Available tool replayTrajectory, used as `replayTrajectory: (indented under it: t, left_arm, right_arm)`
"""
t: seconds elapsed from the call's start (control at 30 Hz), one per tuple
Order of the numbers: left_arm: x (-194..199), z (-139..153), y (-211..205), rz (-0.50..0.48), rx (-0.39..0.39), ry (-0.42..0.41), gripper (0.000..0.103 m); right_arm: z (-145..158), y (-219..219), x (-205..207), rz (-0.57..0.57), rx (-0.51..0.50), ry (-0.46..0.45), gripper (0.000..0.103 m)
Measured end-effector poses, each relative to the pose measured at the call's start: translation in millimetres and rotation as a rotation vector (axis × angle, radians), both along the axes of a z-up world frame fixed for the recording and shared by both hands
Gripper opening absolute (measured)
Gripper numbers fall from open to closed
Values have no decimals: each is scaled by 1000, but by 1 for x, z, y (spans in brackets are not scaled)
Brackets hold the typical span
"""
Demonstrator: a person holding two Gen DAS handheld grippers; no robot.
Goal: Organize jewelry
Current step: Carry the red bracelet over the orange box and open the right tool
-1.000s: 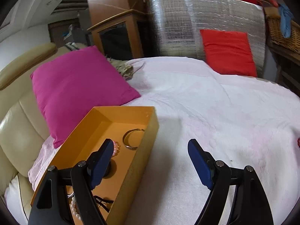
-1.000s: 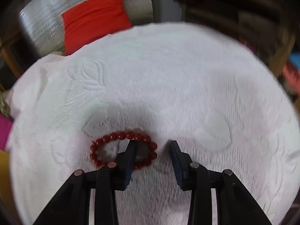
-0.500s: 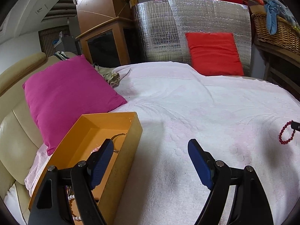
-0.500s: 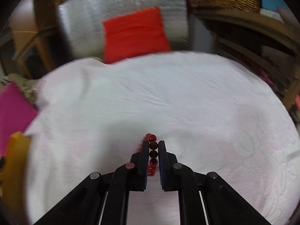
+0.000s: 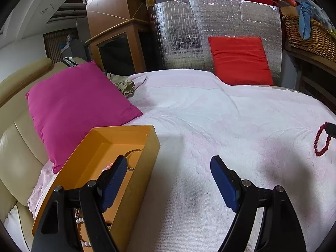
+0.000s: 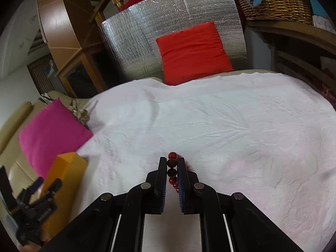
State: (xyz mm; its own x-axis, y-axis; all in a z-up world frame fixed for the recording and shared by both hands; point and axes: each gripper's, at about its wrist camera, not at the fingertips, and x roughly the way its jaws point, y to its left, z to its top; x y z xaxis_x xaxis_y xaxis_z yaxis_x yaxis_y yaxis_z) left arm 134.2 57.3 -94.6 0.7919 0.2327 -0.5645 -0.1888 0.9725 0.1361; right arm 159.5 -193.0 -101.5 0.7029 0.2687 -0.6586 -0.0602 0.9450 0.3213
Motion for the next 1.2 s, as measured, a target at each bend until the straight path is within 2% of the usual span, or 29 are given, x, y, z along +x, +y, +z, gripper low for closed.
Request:
replayTrajectory:
  t: [0.37,0.6,0.83,1.2]
  left_arm:
    - [-9,0,19,10,-3,6,82]
    - [-17,7,54,51,-80,1,82]
    - [-34,5,108,175,-102,4,82]
    - [-72,-9,207,414,-135,31,82]
  right_arm:
    - [20,68,-17,149,69,-65,11]
    - [18,111,-27,250,84,-62,11]
    - [24,161,-36,358,122,-73,11]
    - [24,269,-60,545,161,-59,11]
